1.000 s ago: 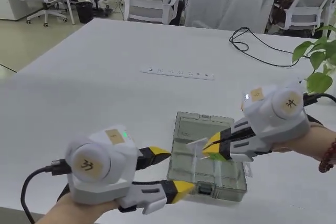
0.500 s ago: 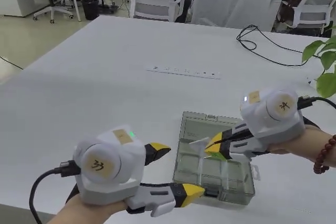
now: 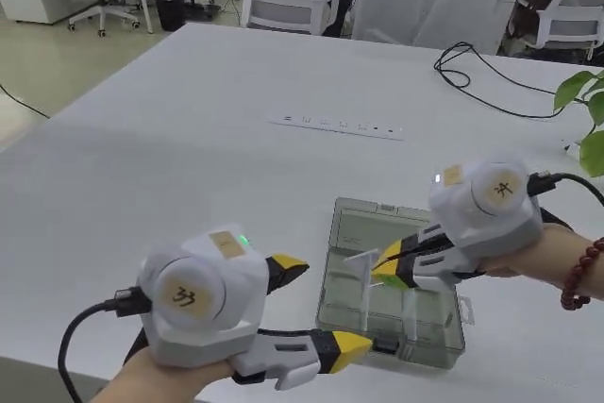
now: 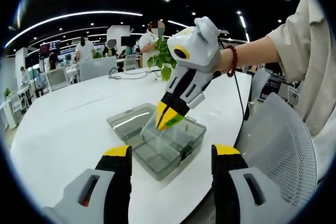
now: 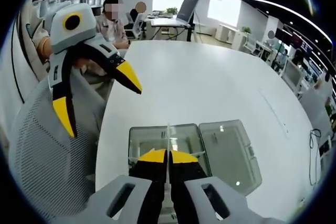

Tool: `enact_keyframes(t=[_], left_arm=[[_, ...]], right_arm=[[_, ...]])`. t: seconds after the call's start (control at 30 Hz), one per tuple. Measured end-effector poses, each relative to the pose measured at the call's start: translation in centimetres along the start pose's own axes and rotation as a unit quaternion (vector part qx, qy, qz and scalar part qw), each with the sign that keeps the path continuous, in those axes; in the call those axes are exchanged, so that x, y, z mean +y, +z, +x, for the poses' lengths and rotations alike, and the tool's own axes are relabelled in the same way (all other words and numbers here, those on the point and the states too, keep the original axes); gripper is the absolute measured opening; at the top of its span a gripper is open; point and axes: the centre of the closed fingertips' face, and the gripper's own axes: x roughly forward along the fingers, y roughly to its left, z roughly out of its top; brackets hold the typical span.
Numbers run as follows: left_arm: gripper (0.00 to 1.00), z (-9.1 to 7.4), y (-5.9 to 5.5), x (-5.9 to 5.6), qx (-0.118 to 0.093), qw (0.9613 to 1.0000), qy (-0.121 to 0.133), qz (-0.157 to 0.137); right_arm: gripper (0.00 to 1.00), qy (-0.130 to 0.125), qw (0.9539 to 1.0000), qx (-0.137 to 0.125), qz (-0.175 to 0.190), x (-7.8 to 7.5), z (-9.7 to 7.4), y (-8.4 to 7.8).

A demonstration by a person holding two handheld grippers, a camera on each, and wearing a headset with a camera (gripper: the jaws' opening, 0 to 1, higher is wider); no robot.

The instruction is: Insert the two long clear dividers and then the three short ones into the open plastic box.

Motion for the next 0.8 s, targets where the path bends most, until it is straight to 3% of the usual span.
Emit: enact_keyframes(t=[0.3, 0.8], left_arm=[[0.63, 0.0, 0.1, 0.2, 0.000, 1.0000, 0.005, 0.001], [0.63, -0.2, 0.1, 0.4, -0.003, 0.9999, 0.013, -0.001]], right_arm=[[0.02, 0.012, 0.9984, 0.038, -0.040, 0.1, 0.4, 0.3], [0.02, 0.022, 0.9964, 0.068, -0.045, 0.3, 1.5, 0.7]])
